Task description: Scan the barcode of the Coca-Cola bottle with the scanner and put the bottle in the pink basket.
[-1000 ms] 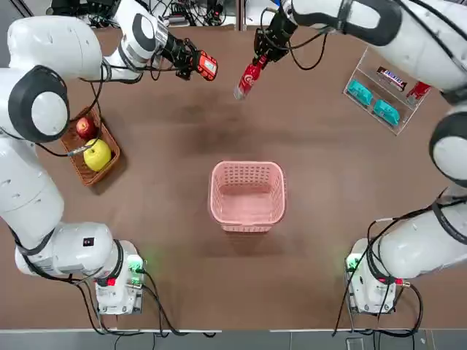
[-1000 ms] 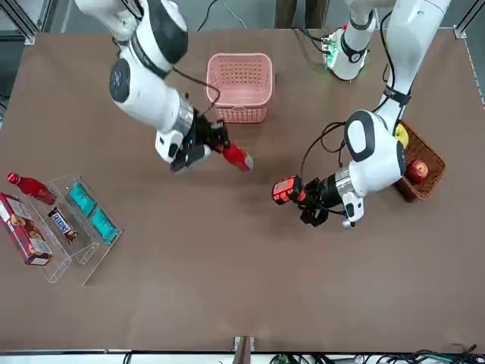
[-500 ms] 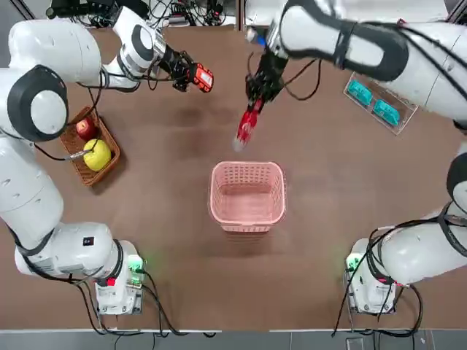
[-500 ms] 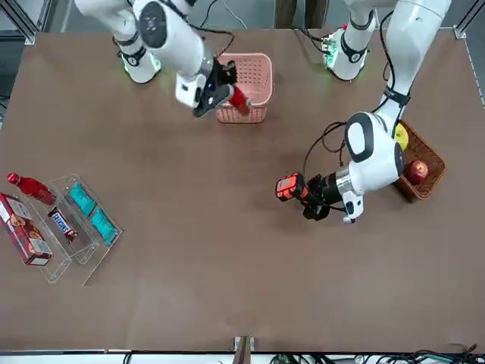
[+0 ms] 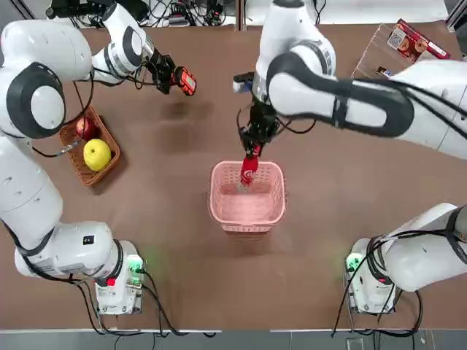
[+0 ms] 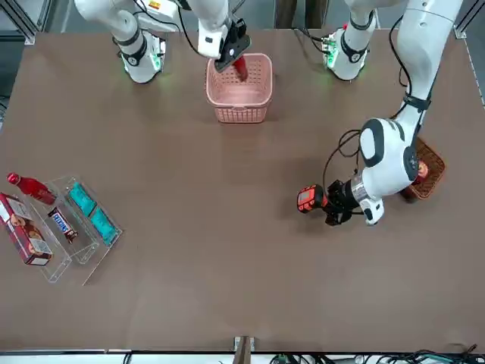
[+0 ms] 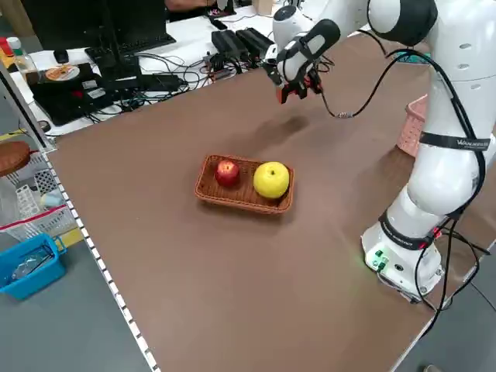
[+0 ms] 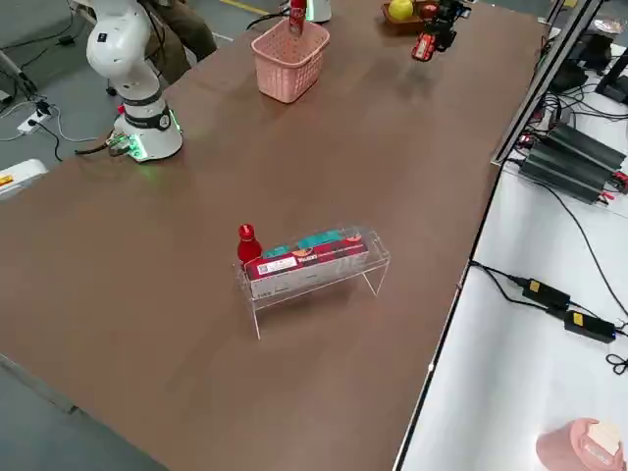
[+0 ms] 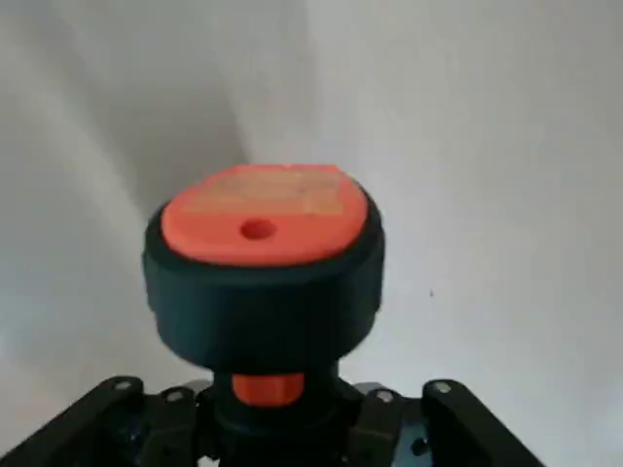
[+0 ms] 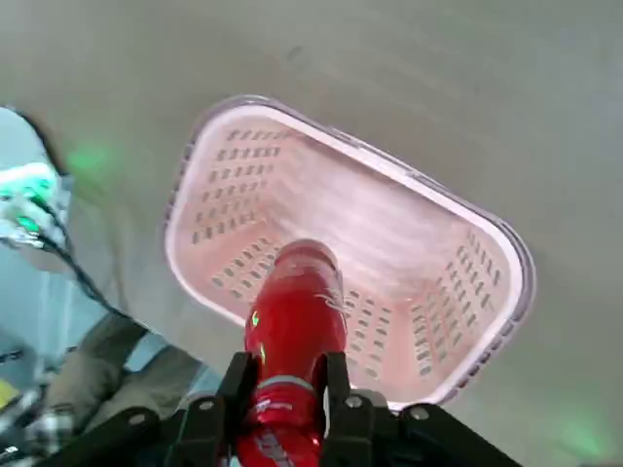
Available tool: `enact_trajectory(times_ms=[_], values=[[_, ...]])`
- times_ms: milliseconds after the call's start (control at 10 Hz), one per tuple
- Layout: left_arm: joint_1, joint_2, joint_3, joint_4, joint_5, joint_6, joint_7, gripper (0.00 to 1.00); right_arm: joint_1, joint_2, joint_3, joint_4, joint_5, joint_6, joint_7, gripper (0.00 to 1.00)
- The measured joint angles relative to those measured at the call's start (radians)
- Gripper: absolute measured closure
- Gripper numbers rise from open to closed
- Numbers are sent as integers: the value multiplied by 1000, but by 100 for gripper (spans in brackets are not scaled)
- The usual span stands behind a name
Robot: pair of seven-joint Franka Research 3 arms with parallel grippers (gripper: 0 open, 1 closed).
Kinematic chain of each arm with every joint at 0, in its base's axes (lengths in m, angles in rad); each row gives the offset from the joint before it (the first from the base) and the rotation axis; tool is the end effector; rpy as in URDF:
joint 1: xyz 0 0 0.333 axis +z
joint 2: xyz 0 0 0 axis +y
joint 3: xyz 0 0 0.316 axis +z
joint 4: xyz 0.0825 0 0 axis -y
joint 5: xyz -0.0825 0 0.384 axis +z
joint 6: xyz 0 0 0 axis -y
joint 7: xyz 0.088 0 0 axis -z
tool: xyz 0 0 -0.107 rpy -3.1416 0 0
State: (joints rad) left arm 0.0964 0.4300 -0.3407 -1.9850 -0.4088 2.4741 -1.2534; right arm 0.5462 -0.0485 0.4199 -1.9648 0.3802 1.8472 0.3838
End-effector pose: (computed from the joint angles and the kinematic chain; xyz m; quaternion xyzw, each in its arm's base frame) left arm 0.6030 -0.1404 0.2660 0.7618 0.6155 -0.1126 0.1678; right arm 0.2802 0.4620 0.4898 -0.9585 -0.2259 0.1339 0.1107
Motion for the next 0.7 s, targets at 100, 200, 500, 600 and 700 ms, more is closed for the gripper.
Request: enact_trajectory(times_ms=[100,200,500,600,700], values=[[1,0,6,-5,35,0,-63,91,15,0,0,-32,-31,37,8,65],[2,0,13,-7,62,0,-120,91,24,3,-1,-65,-47,85,12,65],[6,0,20,-14,89,0,-203,91,52,22,-1,-92,-113,164,57,65],[6,1,24,-23,105,0,-213,91,61,31,-1,-92,-121,173,68,65],[9,5,33,-35,136,2,-219,91,66,35,-1,-93,-125,176,74,65]])
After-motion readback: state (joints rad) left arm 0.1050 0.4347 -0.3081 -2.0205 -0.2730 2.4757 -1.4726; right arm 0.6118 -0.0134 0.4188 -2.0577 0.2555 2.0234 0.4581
